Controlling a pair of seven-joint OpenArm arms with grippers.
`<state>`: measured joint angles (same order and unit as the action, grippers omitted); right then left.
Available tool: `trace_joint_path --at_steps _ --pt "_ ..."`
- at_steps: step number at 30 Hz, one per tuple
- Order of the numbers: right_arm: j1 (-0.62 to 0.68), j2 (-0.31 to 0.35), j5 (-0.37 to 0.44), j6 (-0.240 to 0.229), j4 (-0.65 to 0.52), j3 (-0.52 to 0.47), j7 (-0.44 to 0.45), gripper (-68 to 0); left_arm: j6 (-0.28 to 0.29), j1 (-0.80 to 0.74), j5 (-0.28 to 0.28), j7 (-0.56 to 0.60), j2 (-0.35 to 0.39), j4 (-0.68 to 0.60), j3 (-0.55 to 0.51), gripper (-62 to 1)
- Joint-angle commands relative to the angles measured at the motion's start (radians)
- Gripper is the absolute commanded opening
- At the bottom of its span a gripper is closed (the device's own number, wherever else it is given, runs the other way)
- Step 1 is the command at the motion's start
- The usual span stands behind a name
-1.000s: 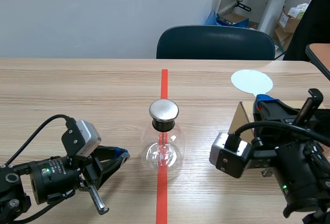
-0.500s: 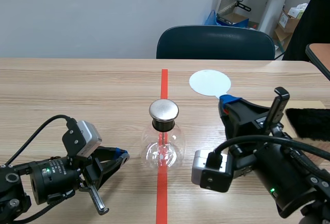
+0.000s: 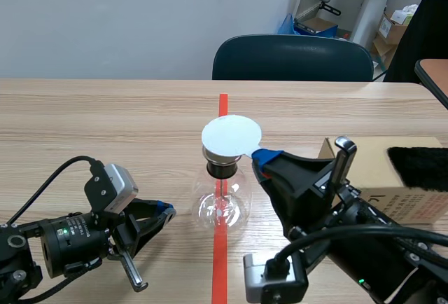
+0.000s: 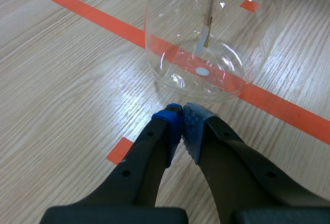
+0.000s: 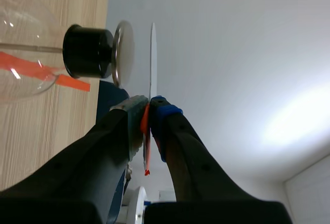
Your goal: Do the electroscope experiment
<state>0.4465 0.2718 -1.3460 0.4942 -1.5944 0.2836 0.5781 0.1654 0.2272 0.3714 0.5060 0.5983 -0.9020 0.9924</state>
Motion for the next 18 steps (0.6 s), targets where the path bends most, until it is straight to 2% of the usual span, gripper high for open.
trace_joint_path --at_steps 1,18 --pt "-0.011 0.002 0.007 0.005 -0.008 -0.003 0.006 -66.5 0.002 0.003 0.007 0.017 -0.006 -0.013 -0.005 -58.2" --pt "-0.011 0.002 0.007 0.005 -0.008 -0.003 0.013 -66.5 0.002 0.003 0.007 0.017 -0.006 -0.013 -0.005 -58.2"
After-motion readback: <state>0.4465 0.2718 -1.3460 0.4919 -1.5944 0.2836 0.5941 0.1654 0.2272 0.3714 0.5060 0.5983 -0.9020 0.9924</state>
